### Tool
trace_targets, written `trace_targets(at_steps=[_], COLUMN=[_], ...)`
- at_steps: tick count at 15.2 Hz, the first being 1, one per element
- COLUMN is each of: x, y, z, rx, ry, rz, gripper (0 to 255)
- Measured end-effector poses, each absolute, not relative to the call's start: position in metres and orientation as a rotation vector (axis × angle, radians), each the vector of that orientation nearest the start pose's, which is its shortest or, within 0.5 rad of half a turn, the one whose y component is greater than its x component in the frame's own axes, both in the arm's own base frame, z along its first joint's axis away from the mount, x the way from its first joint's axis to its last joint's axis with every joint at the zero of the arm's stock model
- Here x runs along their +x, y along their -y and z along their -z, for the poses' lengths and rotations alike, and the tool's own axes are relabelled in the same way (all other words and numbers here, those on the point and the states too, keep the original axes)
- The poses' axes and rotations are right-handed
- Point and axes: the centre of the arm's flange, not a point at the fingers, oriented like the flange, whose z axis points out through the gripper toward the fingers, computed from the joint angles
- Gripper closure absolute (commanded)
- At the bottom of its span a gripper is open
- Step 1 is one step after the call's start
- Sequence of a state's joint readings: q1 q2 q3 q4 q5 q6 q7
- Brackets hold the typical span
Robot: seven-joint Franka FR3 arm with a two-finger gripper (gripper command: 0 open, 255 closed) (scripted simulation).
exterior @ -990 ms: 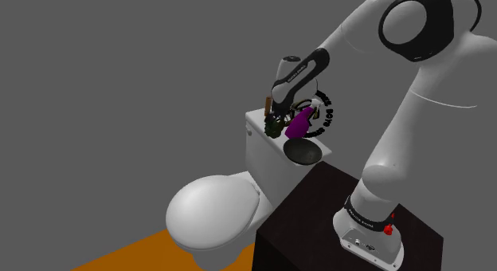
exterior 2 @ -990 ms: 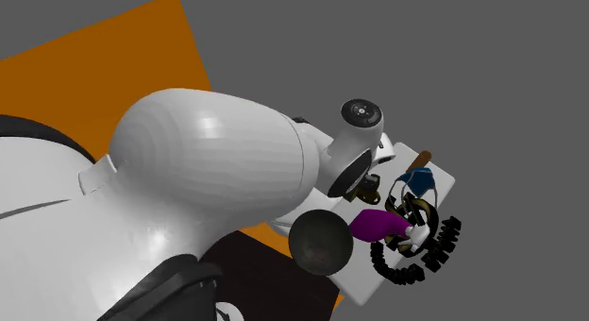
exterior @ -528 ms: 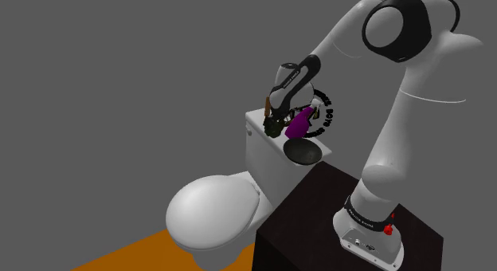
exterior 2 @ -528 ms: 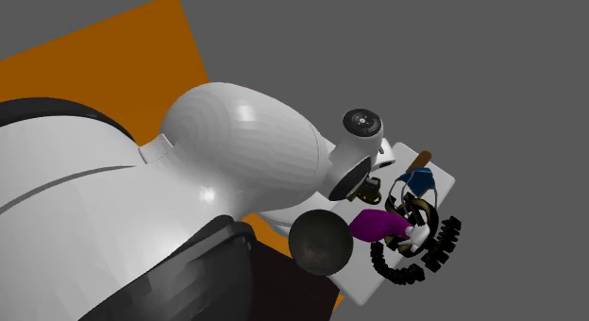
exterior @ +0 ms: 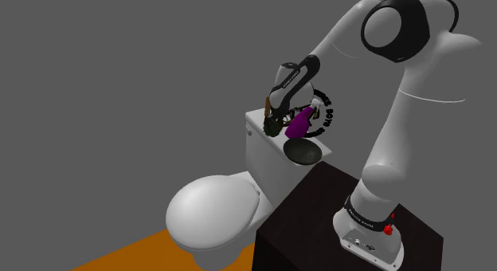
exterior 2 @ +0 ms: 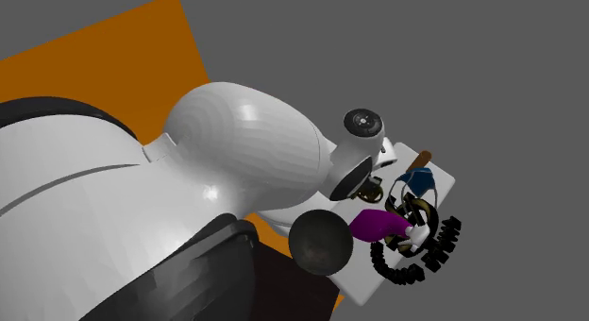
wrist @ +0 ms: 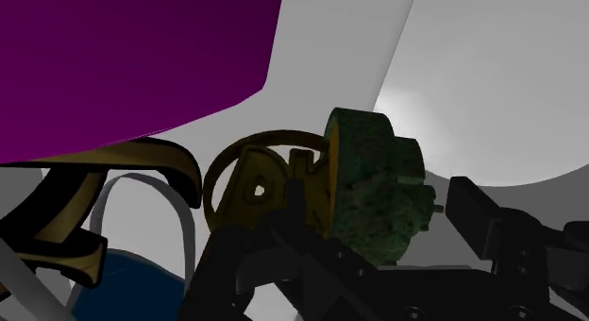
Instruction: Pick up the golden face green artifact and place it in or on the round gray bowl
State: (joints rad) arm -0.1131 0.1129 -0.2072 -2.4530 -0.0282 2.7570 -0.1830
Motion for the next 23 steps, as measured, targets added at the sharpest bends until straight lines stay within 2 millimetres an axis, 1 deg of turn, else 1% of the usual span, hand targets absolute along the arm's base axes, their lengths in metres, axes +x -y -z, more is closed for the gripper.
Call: trace_targets(at_steps=[1, 2, 9, 12, 23], x=[0.476, 0.475, 0.473, 0.472, 0.473], y=[0.156, 0.155, 0.154, 0.153, 0.152], z=[-0.268, -0.267, -0.268, -0.28, -0.339], rx=[-3.205, -3.205, -3.204, -3.203, -3.203], ry=[-0.169, -0.166, -0.166, -0.166, -0.166], rz=[0.262, 0.257, 0.238, 0.233, 0.232], gripper=[255, 255, 255, 255, 255])
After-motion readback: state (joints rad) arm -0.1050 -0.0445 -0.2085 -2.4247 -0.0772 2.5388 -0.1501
